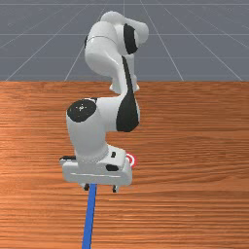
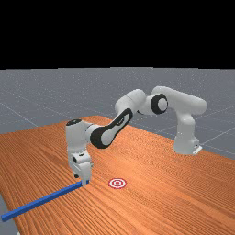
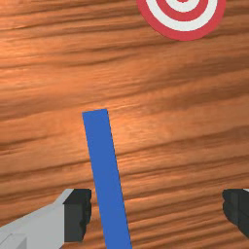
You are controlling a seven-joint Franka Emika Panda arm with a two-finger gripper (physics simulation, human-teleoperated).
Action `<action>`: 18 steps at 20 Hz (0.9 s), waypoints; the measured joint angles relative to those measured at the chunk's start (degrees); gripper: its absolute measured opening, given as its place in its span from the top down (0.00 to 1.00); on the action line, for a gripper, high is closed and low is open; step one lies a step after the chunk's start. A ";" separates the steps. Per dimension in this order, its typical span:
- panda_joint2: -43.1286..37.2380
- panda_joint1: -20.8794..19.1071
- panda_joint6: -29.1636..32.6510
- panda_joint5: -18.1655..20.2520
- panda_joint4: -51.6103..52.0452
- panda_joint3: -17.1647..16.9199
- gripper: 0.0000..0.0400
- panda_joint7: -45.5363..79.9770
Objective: Pull the pivot to the target area
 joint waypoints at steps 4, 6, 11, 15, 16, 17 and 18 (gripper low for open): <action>4.57 -0.57 -3.49 1.65 7.47 1.33 0.00 -2.45; 3.83 -0.15 -1.77 0.33 5.19 0.02 0.00 -1.23; 9.20 0.38 -3.32 0.97 12.06 0.33 0.00 -2.31; 9.08 0.34 -2.91 1.05 11.51 0.25 0.00 -1.53; 9.12 0.35 -2.81 1.09 11.47 0.22 0.00 -1.27; 8.69 0.72 -2.42 0.12 10.72 -0.57 0.00 -1.29; 8.58 0.80 -2.25 -0.06 10.52 -0.75 0.39 -1.11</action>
